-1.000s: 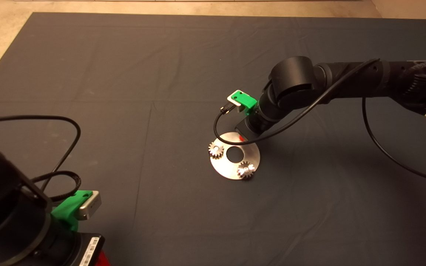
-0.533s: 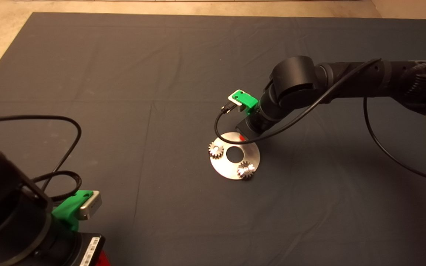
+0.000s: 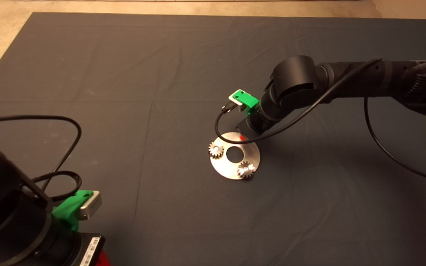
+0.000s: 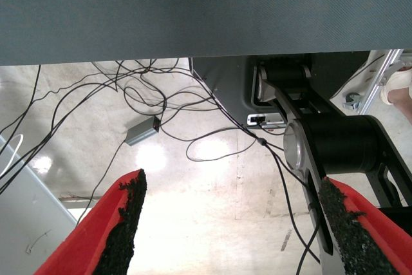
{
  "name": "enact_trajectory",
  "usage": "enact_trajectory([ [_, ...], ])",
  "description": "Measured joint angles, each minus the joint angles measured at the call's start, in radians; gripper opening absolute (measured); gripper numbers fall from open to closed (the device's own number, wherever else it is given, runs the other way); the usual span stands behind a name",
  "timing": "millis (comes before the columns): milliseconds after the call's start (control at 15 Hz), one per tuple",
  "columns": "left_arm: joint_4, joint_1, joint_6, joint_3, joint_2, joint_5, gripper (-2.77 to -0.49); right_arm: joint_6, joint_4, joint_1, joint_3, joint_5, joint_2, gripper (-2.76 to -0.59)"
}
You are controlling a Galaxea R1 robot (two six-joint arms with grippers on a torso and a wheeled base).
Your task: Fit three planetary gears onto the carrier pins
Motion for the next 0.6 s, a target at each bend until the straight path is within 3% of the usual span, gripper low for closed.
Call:
enact_trajectory([
  [600, 0.000, 0.000, 0.000, 0.000, 0.000, 0.000, -1.37, 0.001, 0.000, 0.000, -0.003, 0.004, 0.001, -2.29],
])
